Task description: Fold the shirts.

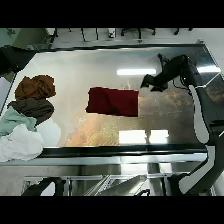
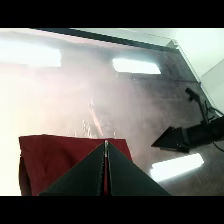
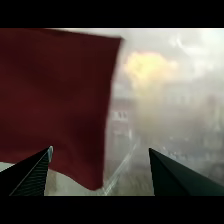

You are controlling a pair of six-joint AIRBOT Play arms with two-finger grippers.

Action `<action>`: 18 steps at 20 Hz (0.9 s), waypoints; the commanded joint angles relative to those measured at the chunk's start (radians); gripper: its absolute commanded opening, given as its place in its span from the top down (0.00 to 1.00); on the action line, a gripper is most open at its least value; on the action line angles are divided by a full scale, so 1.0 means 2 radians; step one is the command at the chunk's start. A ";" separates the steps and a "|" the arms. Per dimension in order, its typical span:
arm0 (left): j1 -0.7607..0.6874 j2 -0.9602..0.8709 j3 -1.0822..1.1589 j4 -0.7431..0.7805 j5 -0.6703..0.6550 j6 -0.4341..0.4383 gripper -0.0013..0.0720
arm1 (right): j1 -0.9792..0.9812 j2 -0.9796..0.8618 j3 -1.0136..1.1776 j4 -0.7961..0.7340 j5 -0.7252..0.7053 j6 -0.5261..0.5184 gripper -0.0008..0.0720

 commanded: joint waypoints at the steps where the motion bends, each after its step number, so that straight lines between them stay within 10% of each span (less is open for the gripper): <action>1: 0.001 0.001 -0.001 0.000 0.001 0.001 0.96 | -0.020 -0.027 -0.066 0.085 0.008 -0.041 0.04; 9: 0.001 0.001 -0.001 0.000 0.003 -0.001 0.96 | 0.012 -0.099 -0.068 0.170 0.067 -0.076 0.08; 12: -0.003 0.001 -0.002 0.000 0.004 -0.002 0.96 | 0.026 -0.101 -0.068 0.190 0.098 -0.077 0.36; 14: -0.014 0.001 -0.002 0.001 0.004 -0.002 0.96 | 0.032 -0.101 -0.067 0.197 0.116 -0.080 0.90; 18: -0.030 0.001 -0.002 0.001 0.001 -0.002 0.96 | 0.015 -0.078 -0.050 0.195 0.123 -0.080 0.96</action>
